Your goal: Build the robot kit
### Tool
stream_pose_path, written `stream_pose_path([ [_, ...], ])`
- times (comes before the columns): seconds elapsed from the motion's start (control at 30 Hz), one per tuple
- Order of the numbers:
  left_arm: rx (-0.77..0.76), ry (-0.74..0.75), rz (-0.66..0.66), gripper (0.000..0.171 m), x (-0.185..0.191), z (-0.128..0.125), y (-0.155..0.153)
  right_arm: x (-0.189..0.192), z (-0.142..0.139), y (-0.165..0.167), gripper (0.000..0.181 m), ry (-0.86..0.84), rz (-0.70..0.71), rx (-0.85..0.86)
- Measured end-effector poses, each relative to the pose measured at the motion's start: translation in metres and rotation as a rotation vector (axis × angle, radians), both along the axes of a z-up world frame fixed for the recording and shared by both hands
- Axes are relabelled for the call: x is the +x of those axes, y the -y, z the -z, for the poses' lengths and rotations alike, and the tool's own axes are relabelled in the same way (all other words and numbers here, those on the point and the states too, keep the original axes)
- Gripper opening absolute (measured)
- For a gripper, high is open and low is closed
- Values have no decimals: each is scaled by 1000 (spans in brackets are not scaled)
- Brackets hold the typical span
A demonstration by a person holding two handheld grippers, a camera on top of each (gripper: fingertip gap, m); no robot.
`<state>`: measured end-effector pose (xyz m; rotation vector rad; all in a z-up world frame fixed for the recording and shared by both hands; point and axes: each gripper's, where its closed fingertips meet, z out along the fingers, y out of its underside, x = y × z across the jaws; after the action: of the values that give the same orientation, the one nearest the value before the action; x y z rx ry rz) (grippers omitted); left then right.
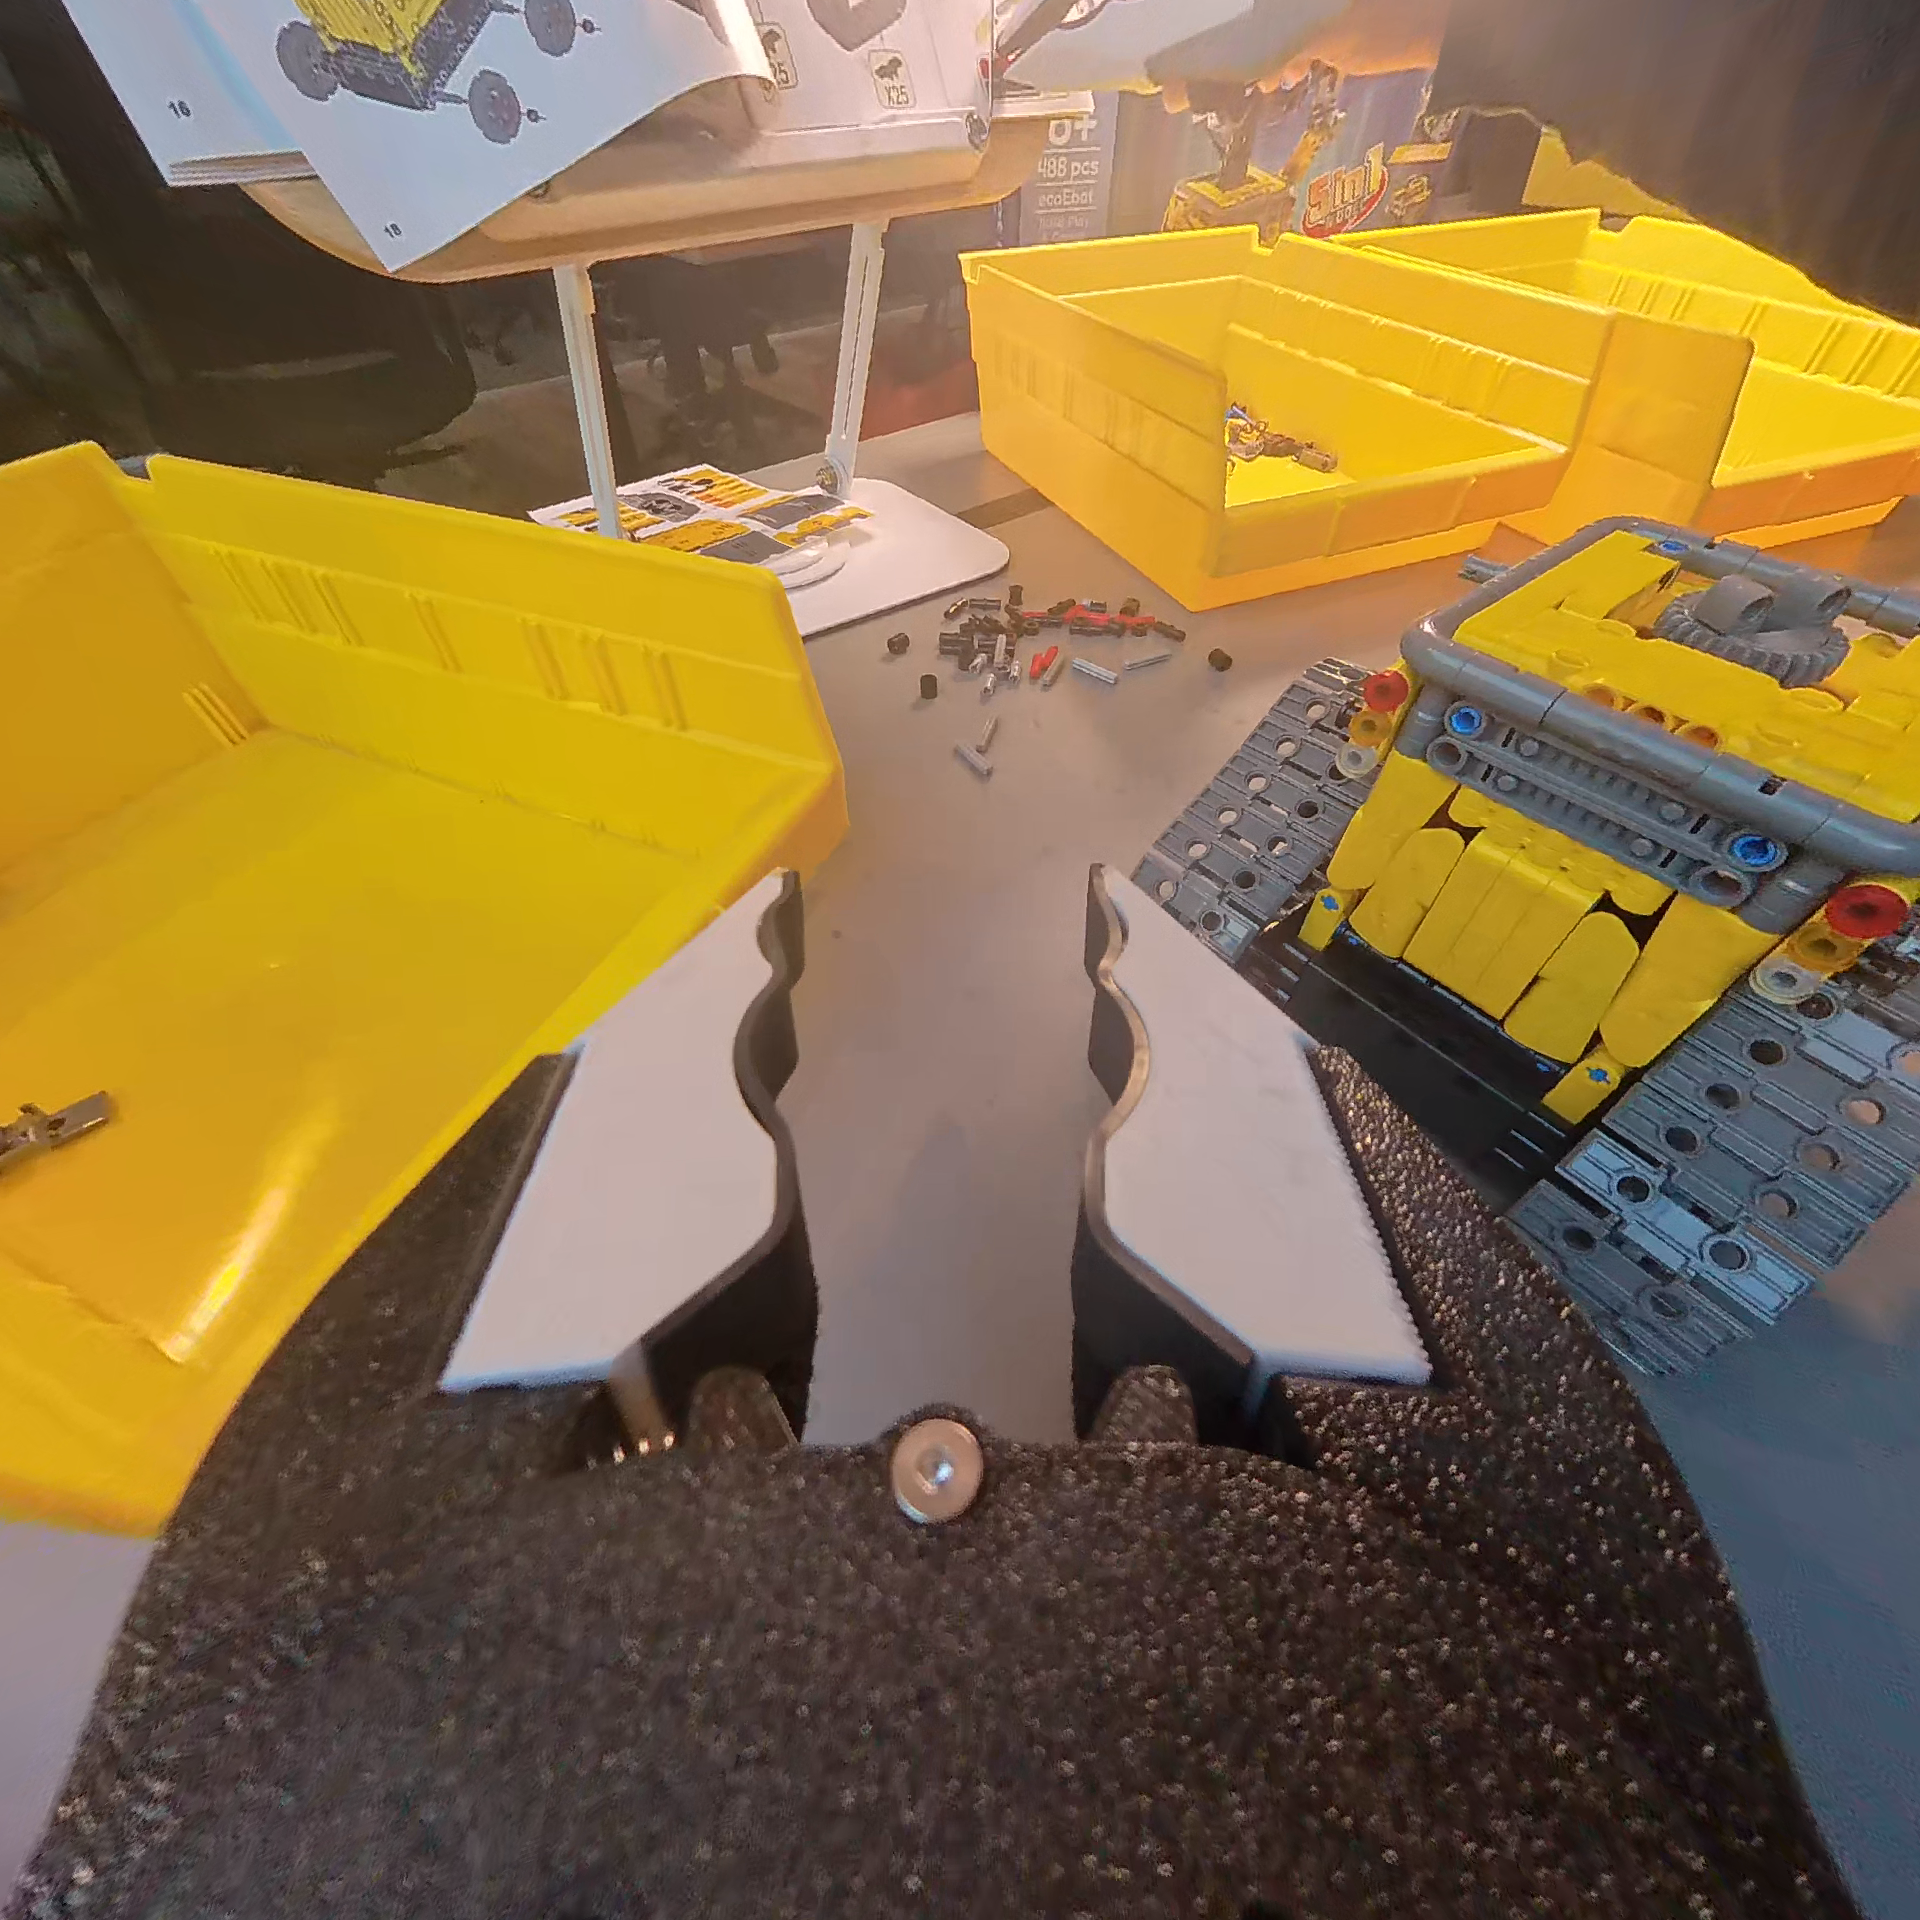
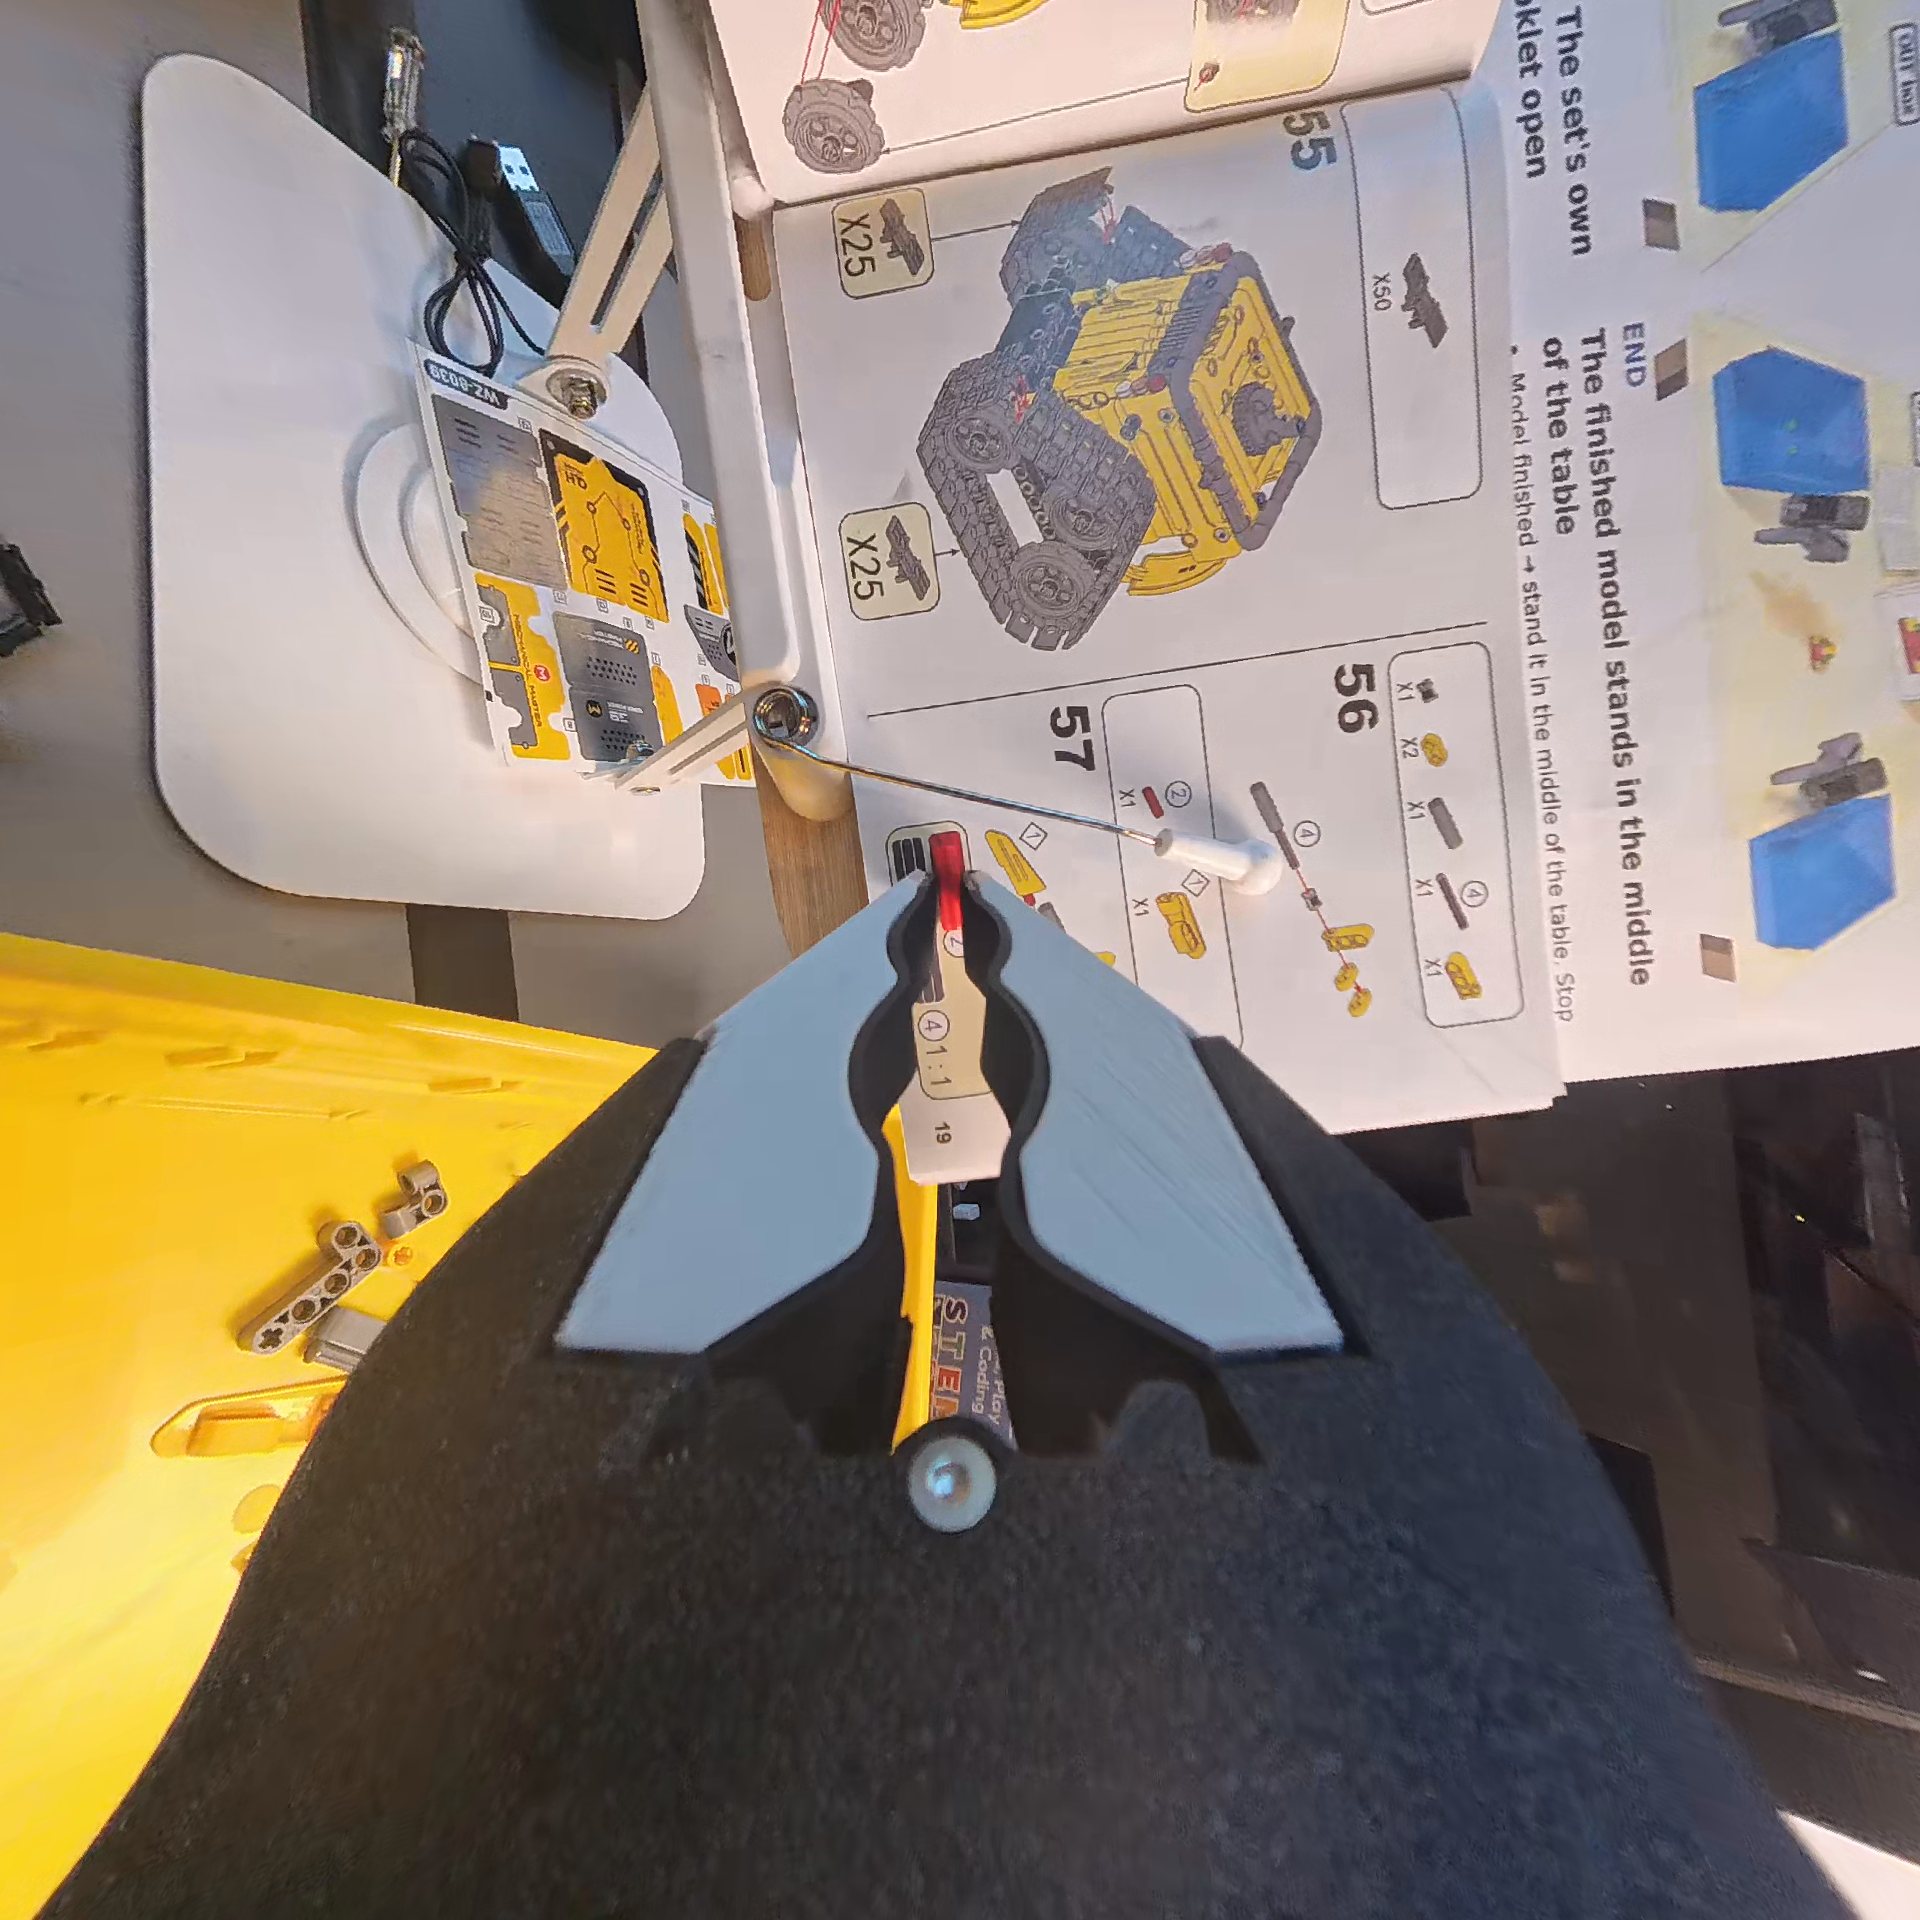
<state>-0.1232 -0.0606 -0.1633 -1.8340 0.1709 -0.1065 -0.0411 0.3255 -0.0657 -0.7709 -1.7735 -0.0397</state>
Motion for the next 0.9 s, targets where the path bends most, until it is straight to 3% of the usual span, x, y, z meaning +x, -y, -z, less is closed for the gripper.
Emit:
stream_pose_path([
  [0.9, -8, 0, -1, 53, 0, 2, -1, -4, 5, 9, 4, 20, -34, -42],
])
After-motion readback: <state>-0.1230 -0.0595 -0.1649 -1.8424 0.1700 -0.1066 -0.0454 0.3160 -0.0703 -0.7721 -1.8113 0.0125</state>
